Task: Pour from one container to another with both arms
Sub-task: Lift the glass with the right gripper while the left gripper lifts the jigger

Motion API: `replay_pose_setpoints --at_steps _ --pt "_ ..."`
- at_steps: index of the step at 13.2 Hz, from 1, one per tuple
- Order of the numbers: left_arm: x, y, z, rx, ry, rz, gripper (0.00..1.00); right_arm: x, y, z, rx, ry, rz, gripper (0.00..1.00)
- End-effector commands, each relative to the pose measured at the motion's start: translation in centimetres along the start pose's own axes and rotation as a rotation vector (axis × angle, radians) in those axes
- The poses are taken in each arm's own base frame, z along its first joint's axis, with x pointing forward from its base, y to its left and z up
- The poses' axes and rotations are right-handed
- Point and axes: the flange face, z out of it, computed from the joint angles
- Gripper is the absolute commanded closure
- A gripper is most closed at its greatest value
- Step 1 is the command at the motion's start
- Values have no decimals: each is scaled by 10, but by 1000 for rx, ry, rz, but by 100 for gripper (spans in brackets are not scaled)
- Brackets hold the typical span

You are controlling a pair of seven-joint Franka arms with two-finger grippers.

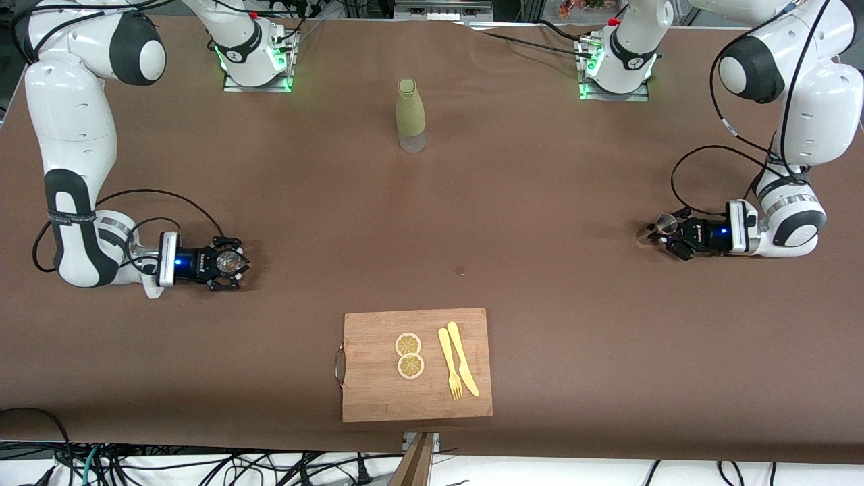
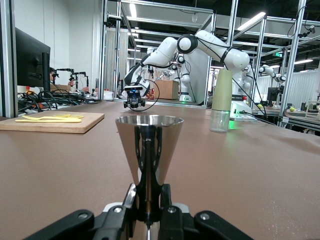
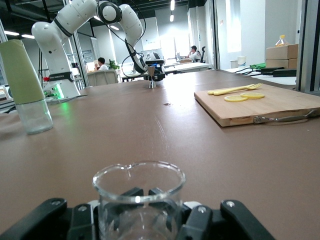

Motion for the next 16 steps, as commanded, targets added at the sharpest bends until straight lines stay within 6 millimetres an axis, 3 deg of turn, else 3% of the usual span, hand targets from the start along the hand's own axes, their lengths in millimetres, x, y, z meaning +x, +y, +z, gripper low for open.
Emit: replay_pose_setpoints --at_steps 1,3,4,7,9,12,16 --pt "15 -12 12 6 -31 74 100 19 11 17 21 48 38 100" --pt "39 -31 29 -6 -37 46 100 40 17 24 29 38 46 100" --pt "51 -40 39 -11 -41 31 100 49 20 39 52 33 48 100" --pt "86 -67 81 -53 -76 7 100 103 30 68 107 -18 76 100" --pt "89 -85 125 -67 -98 10 100 138 35 92 127 -65 83 100" --pt "91 -106 185 -22 -76 4 100 172 38 128 152 -109 112 100" --pt "104 -121 256 -22 -112 6 100 233 41 194 107 -282 134 100"
